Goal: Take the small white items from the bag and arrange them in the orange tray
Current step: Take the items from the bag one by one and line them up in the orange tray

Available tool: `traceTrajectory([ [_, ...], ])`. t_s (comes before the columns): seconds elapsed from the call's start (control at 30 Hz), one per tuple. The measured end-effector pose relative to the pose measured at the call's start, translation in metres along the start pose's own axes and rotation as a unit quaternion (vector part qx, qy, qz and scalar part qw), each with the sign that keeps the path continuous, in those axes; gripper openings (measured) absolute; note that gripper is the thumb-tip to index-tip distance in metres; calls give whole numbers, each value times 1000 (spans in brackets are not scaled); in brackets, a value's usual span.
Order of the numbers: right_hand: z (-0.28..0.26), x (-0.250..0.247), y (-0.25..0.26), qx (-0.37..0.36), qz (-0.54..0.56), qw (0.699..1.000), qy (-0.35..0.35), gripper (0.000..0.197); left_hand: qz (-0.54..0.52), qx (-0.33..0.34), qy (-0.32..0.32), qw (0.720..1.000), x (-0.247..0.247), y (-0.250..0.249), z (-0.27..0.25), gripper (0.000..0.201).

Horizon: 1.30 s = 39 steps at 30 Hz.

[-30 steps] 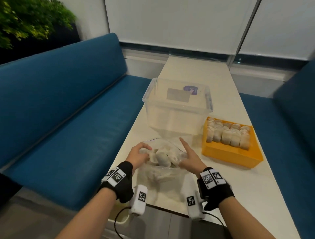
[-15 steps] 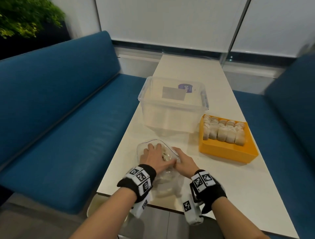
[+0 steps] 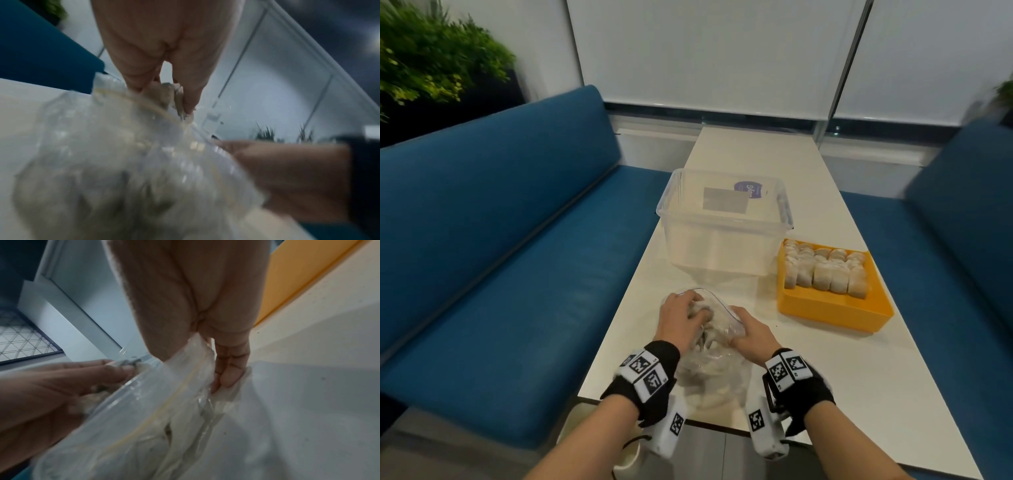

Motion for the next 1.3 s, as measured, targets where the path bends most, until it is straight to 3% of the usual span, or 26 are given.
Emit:
traceTrajectory([
  [0.1, 2, -4, 2, -7, -24, 999, 19, 64, -161, -82, -24, 983, -21, 4, 4, 10],
  [0.23, 4, -20, 11, -8, -72, 996, 48, 71, -417, -186, -1, 890, -38, 1, 10, 12],
  [0.4, -12, -48, 46, -111, -46, 988, -92, 58, -530, -235, 8, 815, -43, -9, 23, 15],
  [0.47, -21, -49, 63, -158, -1, 981, -113, 51, -551, -248, 14, 797, -41, -15, 25, 13],
  [0.53, -24, -44, 74, -158, 59, 980, -107, 49, -570, -251, 38, 782, -36, -22, 25, 13],
  [0.63, -23, -31, 78, -67, 217, 973, -46, 54, -590, -252, 77, 763, -32, -32, 20, 20],
  [0.7, -22, -22, 79, -9, 349, 937, 20, 49, -592, -250, 91, 760, -30, -35, 18, 21],
  [0.8, -22, -17, 78, 1, 444, 895, 50, 38, -597, -246, 96, 757, -27, -35, 14, 19],
  [1.03, -15, -16, 73, -54, 404, 912, -52, 21, -554, -288, 98, 775, -21, -32, 6, 22],
  [1.1, -14, -15, 73, -59, 386, 917, -85, 21, -556, -306, 105, 765, -18, -35, 2, 31],
  [1.2, -16, -14, 76, -73, 276, 946, -155, 19, -585, -311, 100, 743, -12, -38, 0, 36],
  [1.3, -24, -14, 83, -118, 170, 964, -165, 16, -623, -314, 67, 713, -9, -44, 2, 25],
])
Point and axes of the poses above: each hand's wrist, its own z-axis towards the middle knuckle, its own x-axis out of the palm, y = z × x, the point moved 2 cm from there along z, towards the middle knuckle, and after that the axes turned 3 degrees about -y, right-handed, at the moved point
